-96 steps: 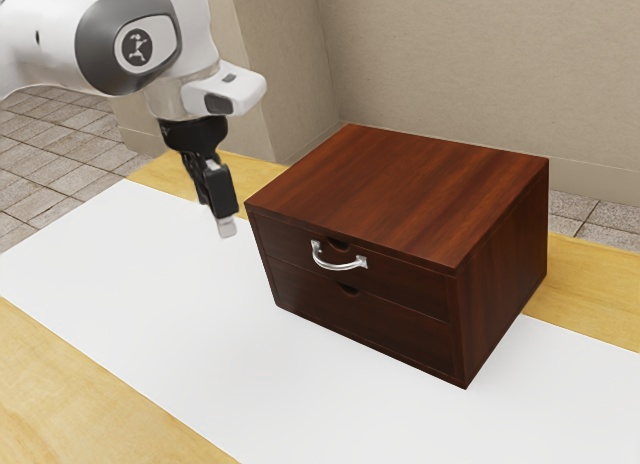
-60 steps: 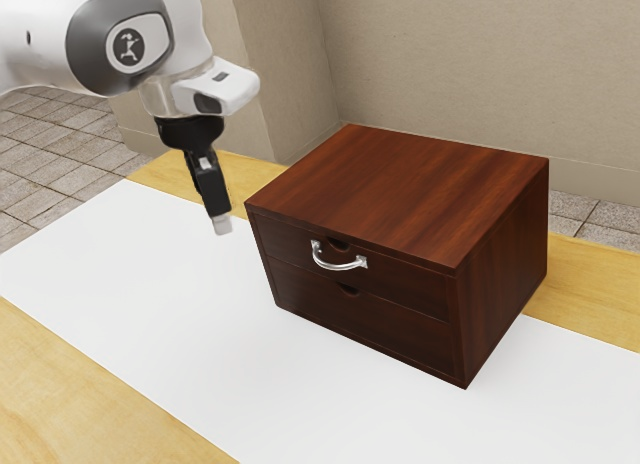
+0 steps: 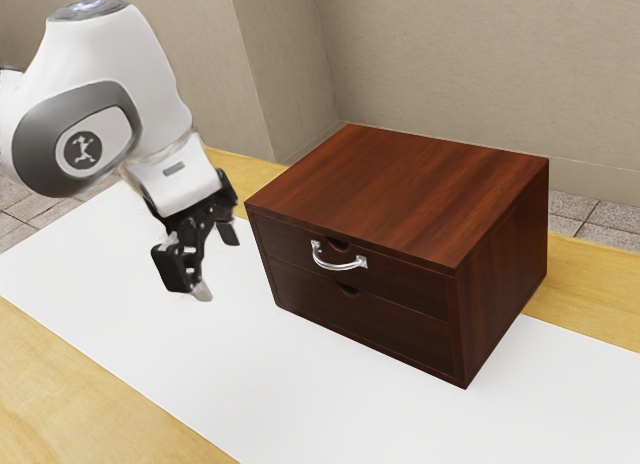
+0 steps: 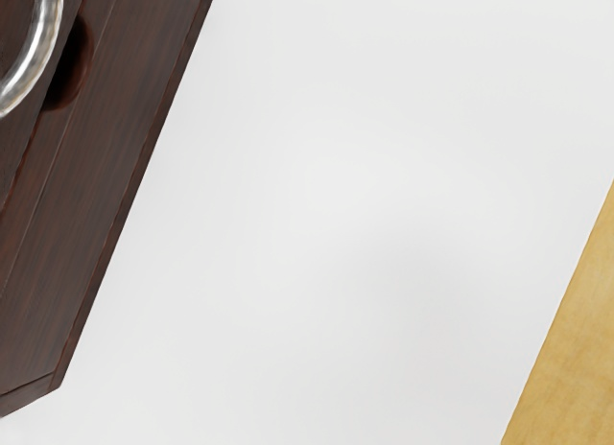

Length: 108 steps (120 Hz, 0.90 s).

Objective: Pull the drawer handle with one arm to open the drawer

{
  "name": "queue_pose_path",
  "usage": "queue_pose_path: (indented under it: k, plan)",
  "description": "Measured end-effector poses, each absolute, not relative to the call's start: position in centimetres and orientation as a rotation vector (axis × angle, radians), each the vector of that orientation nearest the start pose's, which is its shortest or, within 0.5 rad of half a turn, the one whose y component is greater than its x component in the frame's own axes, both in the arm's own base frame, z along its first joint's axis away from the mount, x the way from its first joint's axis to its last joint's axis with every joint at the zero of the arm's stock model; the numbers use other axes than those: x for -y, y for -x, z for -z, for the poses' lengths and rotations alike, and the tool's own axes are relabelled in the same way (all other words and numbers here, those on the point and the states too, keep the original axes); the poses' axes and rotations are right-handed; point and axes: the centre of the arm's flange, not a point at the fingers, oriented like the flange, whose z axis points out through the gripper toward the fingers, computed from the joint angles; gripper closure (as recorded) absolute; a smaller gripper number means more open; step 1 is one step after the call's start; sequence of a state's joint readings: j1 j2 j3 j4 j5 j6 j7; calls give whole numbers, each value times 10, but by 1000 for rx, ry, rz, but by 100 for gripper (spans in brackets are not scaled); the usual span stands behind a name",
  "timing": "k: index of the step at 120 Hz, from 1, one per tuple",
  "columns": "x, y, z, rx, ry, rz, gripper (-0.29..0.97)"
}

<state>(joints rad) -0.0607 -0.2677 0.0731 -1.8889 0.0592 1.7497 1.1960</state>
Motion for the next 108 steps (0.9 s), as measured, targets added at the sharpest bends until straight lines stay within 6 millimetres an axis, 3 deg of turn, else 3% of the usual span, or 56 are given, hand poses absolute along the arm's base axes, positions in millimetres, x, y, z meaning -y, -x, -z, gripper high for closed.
queue_pose_path:
  k: [30, 58, 86, 108]
  plan:
    - [4, -494, -627, -2024, 2263, 437, 0]
    - [15, -513, -619, -2209, 2042, 518, 1]
    - [12, -535, -601, -2280, 1884, 537, 35]
    - [6, -548, -589, -2299, 1823, 574, 49]
